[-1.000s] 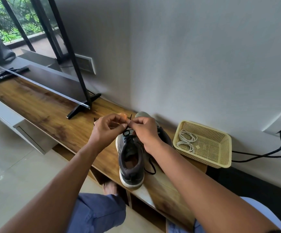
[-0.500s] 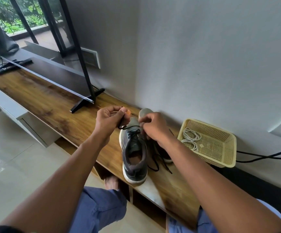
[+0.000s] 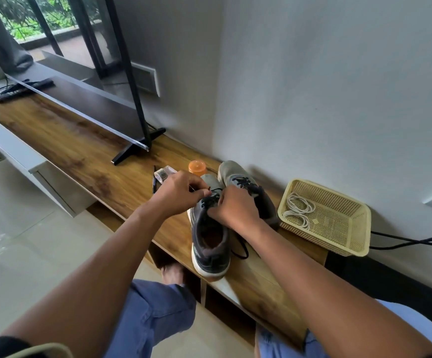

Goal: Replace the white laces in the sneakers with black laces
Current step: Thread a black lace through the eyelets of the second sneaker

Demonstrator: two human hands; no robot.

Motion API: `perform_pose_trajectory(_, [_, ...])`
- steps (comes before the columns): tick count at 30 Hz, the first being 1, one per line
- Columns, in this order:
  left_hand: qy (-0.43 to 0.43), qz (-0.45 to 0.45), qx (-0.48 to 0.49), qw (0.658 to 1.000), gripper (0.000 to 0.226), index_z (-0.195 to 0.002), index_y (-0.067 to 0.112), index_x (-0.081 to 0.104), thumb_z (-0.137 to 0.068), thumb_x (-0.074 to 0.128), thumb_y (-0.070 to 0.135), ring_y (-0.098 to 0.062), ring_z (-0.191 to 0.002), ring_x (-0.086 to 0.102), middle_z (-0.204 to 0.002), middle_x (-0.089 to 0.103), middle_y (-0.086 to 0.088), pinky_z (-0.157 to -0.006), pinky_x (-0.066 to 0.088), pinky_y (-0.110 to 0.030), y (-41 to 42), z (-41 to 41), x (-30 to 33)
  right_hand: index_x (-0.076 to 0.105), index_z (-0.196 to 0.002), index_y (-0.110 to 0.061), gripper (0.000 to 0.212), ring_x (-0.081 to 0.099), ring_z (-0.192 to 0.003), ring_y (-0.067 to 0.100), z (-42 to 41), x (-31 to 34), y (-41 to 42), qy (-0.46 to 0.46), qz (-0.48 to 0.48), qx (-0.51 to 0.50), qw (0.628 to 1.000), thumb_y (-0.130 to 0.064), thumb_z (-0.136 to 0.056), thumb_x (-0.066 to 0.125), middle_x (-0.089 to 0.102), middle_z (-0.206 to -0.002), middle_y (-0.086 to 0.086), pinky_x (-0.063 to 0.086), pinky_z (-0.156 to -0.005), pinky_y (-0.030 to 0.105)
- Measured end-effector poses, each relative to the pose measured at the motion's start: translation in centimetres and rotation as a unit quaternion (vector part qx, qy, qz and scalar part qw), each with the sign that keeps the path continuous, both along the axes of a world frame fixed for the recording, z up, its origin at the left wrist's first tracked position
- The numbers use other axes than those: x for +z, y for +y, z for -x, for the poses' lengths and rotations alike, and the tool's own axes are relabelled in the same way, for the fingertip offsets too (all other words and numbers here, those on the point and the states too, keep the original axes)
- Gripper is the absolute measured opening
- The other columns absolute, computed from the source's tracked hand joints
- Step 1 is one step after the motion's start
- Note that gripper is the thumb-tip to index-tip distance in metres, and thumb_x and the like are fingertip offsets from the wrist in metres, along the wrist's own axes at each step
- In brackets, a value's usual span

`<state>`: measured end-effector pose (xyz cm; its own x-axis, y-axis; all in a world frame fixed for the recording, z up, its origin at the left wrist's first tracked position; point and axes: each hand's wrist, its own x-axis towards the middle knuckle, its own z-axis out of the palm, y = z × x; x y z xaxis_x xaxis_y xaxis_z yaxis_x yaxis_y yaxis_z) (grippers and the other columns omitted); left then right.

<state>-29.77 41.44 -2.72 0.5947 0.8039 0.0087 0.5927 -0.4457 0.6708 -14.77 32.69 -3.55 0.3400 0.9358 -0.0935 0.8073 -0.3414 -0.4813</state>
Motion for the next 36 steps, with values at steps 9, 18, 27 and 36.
perform_pose_trajectory(9, [0.036, -0.040, -0.028, 0.998, 0.008, -0.097, 0.026, 0.079, -0.093, 0.072, 0.024, -0.003, -0.086, 0.068, -0.089, 0.073, 0.013, -0.079, 0.058, -0.025, -1.0, -2.0, -1.1, 0.070, -0.080, -0.017, 0.014, 0.061, -0.072, 0.020, 0.2, -0.9, -0.7, 0.090, -0.057, -0.102, 0.989, -0.029, -0.087, 0.068, 0.064, -0.076, -0.003, 0.042, -0.059, 0.028])
perform_pose_trajectory(18, [0.090, -0.027, -0.011, 0.996, 0.005, -0.091, 0.031, 0.081, -0.089, 0.078, 0.028, -0.003, -0.083, 0.065, -0.087, 0.071, 0.016, -0.067, 0.048, -0.017, -1.4, -2.7, -1.8, 0.071, -0.096, -0.008, 0.017, 0.068, -0.095, 0.033, 0.8, -2.4, -1.7, 0.106, -0.082, -0.187, 0.973, -0.016, -0.096, 0.056, 0.067, -0.091, 0.007, 0.043, -0.071, 0.031])
perform_pose_trajectory(27, [0.053, 0.020, 0.046, 0.997, 0.009, -0.078, 0.031, 0.080, -0.081, 0.087, 0.027, 0.000, -0.076, 0.069, -0.075, 0.072, 0.017, -0.061, 0.047, -0.012, -1.9, -2.2, -1.6, 0.072, -0.099, -0.011, 0.018, 0.064, -0.095, 0.026, 0.7, -4.1, -0.8, 0.307, -0.056, -0.290, 0.905, -0.013, -0.097, 0.055, 0.068, -0.102, 0.009, 0.055, -0.085, 0.037])
perform_pose_trajectory(36, [0.078, -0.010, 0.039, 0.996, 0.004, -0.083, 0.024, 0.081, -0.083, 0.082, 0.021, -0.003, -0.073, 0.063, -0.077, 0.067, 0.015, -0.057, 0.040, -0.010, -2.6, -2.7, -1.0, 0.076, -0.084, -0.016, 0.019, 0.069, -0.091, 0.026, 0.9, -4.2, -0.7, 0.361, -0.066, -0.296, 0.882, -0.011, -0.093, 0.061, 0.073, -0.090, 0.008, 0.061, -0.086, 0.044])
